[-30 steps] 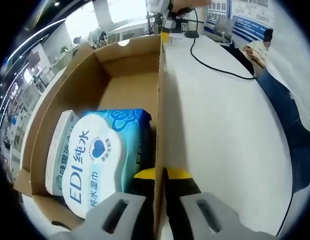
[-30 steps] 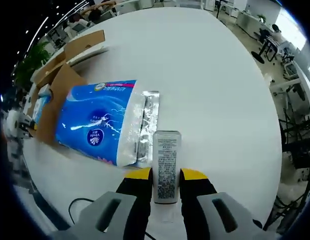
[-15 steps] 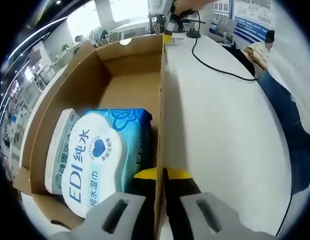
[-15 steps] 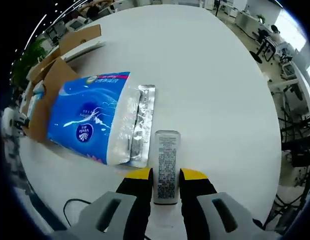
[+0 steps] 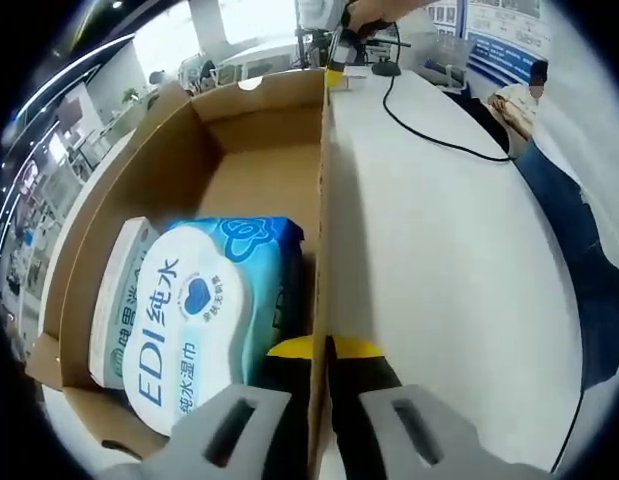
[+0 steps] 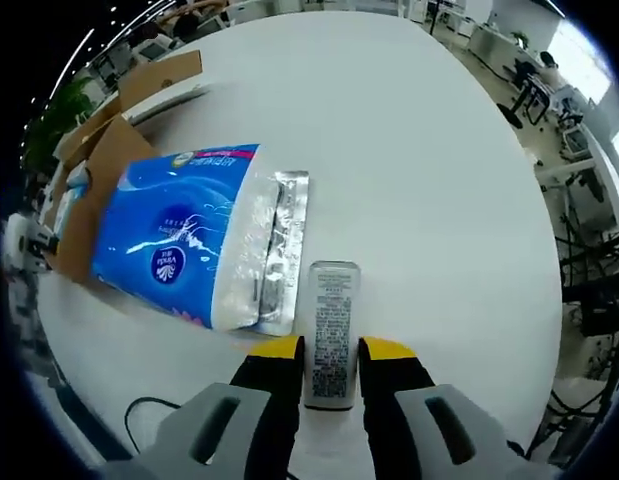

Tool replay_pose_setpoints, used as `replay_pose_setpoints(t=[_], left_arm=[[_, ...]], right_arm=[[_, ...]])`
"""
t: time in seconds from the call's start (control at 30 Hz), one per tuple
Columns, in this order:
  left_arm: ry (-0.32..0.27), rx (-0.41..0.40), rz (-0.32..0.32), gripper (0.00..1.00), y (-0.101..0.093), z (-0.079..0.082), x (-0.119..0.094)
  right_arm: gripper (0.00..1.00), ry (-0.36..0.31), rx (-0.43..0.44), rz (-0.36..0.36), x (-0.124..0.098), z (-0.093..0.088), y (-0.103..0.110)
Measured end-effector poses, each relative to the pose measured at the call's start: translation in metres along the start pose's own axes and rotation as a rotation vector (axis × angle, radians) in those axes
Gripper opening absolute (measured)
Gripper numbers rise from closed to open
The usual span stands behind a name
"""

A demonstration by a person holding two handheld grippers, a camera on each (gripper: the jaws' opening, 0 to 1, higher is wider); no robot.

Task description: Operate the shoe box by opening the lid, removing the specified soft item, and placing it in the target area until the item is outside and the box remains undamaged.

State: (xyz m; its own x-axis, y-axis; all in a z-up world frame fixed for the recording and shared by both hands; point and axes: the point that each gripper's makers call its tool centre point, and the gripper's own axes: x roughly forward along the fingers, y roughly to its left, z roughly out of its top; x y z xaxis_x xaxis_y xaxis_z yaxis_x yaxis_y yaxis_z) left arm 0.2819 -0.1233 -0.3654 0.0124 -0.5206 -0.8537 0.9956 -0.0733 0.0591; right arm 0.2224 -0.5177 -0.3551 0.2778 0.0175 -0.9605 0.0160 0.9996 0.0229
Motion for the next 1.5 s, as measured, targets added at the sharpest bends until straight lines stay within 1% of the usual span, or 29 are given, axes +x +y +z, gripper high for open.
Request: replay_pose_setpoints(t=[0.2, 0.37, 0.5, 0.6, 0.63, 0.67, 0.7, 0.77, 0.83, 0.97, 1.1, 1.13, 1.2, 1.27, 1.33, 1.4, 1.5], left_arm=[[-0.001, 0.001, 0.0, 0.01, 0.0, 0.0, 0.0], [-0.001, 0.001, 0.0, 0.01, 0.0, 0.001, 0.0], [-0.001, 0.002, 0.001, 0.01, 0.0, 0.001, 0.0], [-0.001, 0.001, 0.001, 0.01, 0.0, 0.001, 0.0], [-0.001, 0.001, 0.001, 0.01, 0.0, 0.001, 0.0], [0.0, 0.0, 0.001, 0.01, 0.0, 0.001, 0.0], [-0.001, 0.0, 0.001, 0.01, 0.0, 0.001, 0.0], [0.0, 0.0, 0.001, 0.01, -0.001, 0.001, 0.0], [0.0, -0.001, 0.002, 0.01, -0.001, 0.002, 0.0], [0.0, -0.001, 0.001, 0.01, -0.001, 0.001, 0.0], [-0.001, 0.0, 0.002, 0.01, 0.0, 0.001, 0.0], [-0.001, 0.0, 0.001, 0.01, 0.0, 0.001, 0.0], [-0.001, 0.0, 0.001, 0.01, 0.0, 0.001, 0.0], [-0.002, 0.001, 0.001, 0.01, 0.0, 0.001, 0.0], [-0.001, -0.002, 0.001, 0.01, 0.0, 0.001, 0.0], [-0.001, -0.002, 0.002, 0.01, 0.0, 0.001, 0.0], [-0.002, 0.0, 0.003, 0.01, 0.001, 0.001, 0.0]], right_arm=[[0.25, -0.001, -0.011, -0.013, -0.001, -0.001, 0.0], [0.33, 0.001, -0.019, -0.027, -0.001, -0.002, -0.004], [0.34, 0.001, -0.019, -0.022, -0.001, -0.003, -0.003], [0.38, 0.005, -0.022, -0.016, -0.002, -0.005, -0.002], [0.41, 0.008, -0.037, -0.009, -0.001, -0.005, 0.0], [0.43, 0.028, -0.074, -0.011, -0.001, -0.008, 0.001], [0.45, 0.031, -0.089, -0.024, -0.002, -0.009, 0.0], [0.51, 0.009, -0.084, -0.023, -0.001, -0.006, 0.001], [0.52, 0.009, -0.081, -0.014, -0.001, -0.006, 0.002], [0.52, 0.015, -0.108, -0.019, -0.004, -0.007, 0.003], [0.55, 0.002, -0.124, -0.019, -0.011, -0.005, 0.006], [0.56, -0.004, -0.134, -0.019, -0.014, -0.004, 0.009], [0.58, -0.005, -0.195, -0.01, -0.019, -0.002, 0.016], [0.58, -0.007, -0.258, -0.021, -0.024, -0.001, 0.02], [0.58, -0.008, -0.275, -0.027, -0.027, -0.001, 0.024], [0.59, -0.029, -0.296, -0.039, -0.036, 0.004, 0.027], [0.6, -0.054, -0.301, -0.047, -0.045, 0.01, 0.028]])
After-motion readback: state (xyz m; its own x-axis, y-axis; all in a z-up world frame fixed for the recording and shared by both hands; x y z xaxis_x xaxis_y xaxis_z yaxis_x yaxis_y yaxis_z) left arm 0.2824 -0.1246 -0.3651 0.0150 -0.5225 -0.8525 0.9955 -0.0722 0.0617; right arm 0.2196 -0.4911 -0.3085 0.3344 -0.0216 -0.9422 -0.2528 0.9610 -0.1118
